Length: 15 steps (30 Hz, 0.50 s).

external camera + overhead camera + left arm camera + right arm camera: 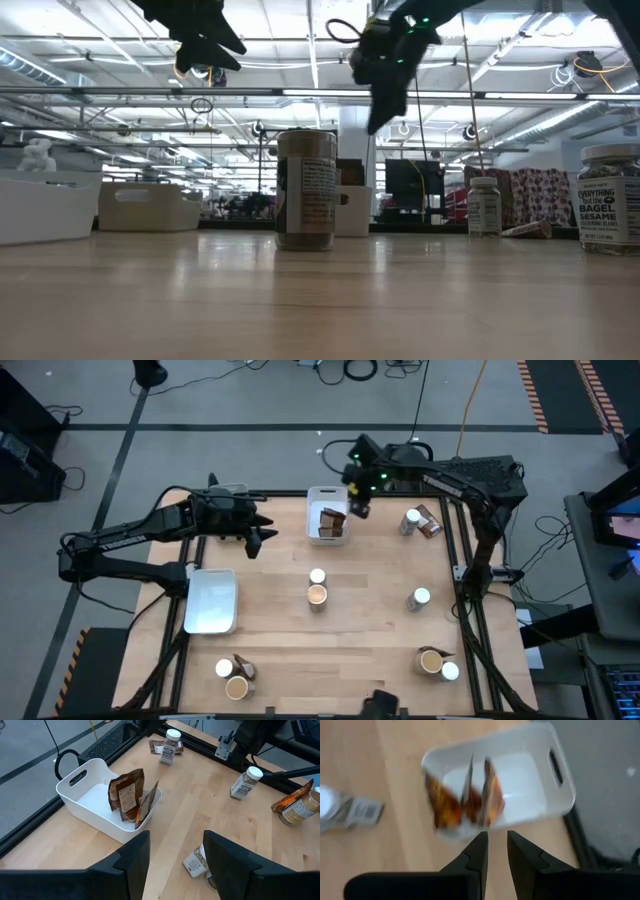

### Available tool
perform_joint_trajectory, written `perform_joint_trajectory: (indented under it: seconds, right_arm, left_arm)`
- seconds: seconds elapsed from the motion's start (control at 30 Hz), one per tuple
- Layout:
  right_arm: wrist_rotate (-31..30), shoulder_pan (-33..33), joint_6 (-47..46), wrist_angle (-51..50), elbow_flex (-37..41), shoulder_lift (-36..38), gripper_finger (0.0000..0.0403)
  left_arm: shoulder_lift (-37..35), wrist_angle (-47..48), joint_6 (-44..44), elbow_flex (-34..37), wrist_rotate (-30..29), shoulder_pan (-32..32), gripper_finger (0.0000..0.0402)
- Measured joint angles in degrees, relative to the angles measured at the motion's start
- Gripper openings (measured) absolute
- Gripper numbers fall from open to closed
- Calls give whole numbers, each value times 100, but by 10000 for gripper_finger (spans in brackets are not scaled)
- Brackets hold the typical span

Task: Sort spices by type
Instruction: Put the brown seasoning pack into the top white bin

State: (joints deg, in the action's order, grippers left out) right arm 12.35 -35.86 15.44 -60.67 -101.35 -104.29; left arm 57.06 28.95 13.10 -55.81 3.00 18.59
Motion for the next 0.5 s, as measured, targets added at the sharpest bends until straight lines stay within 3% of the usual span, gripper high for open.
perform_joint_trajectory:
  seconds: [0.27,0.5]
  right_arm:
    - [250,-812,-390,624,1729,1662,43]
    - [-503,-1481,-1423,990,3227,2932,30]
  left_arm:
    - [56,-239,-1,-2,0,1,189]
    - [413,-914,-2,-2,29,2,189]
